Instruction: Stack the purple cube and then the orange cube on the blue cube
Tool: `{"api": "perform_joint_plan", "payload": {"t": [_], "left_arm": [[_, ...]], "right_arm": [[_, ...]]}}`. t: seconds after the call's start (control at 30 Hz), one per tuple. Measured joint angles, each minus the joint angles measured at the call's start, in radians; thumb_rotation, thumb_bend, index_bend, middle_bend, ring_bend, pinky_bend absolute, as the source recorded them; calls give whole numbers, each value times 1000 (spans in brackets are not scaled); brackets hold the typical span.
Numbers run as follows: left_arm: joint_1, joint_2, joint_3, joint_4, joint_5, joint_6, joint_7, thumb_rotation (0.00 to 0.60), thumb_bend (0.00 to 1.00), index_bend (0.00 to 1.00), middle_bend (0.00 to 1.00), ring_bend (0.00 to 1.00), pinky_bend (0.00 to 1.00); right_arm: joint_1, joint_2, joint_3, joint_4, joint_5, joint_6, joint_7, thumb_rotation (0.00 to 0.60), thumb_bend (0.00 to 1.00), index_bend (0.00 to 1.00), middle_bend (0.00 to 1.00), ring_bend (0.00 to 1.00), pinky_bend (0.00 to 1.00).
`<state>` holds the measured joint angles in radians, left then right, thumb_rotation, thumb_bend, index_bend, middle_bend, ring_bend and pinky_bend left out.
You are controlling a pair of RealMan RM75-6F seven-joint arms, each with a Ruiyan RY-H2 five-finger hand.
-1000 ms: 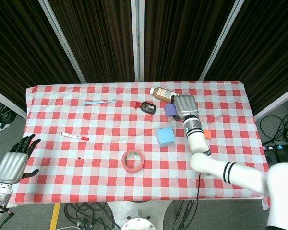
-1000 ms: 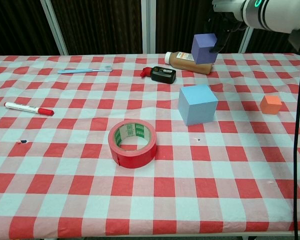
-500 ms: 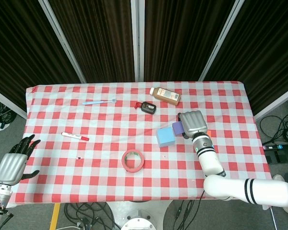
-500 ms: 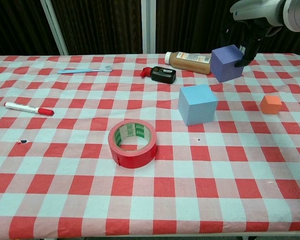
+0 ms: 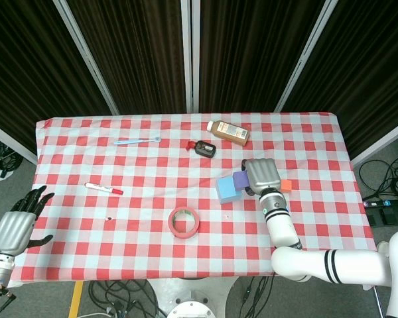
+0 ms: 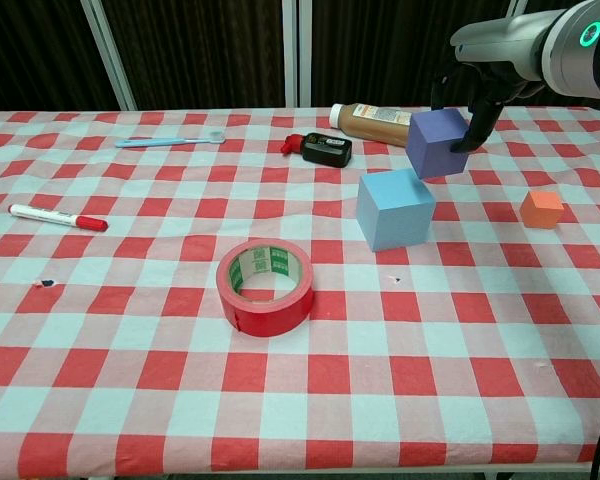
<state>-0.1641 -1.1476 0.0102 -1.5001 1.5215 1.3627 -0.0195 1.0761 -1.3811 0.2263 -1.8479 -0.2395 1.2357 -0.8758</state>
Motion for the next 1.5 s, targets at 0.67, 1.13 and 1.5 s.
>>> {"api": "perform_joint_plan", "payload": {"t": [0.67,1.13,1.5], "left_arm": [[6,20,4,39,11,15,-75,600,157,163,115,65,211],[2,20,9,57,12,-1,-95,600,157,163,115,65,211],[4,21,8,62,10,2,-100,600,157,163,115,65,211]], "right_arm": [[38,-130,72,65,104,72,-58,600,200,531,1000,1000,968],[32,-144,87,88,120,65,-72,600,199,533,1000,1000,968],[29,-167,89,125,136,30,-81,600,199,533,1000,1000,968]]}}
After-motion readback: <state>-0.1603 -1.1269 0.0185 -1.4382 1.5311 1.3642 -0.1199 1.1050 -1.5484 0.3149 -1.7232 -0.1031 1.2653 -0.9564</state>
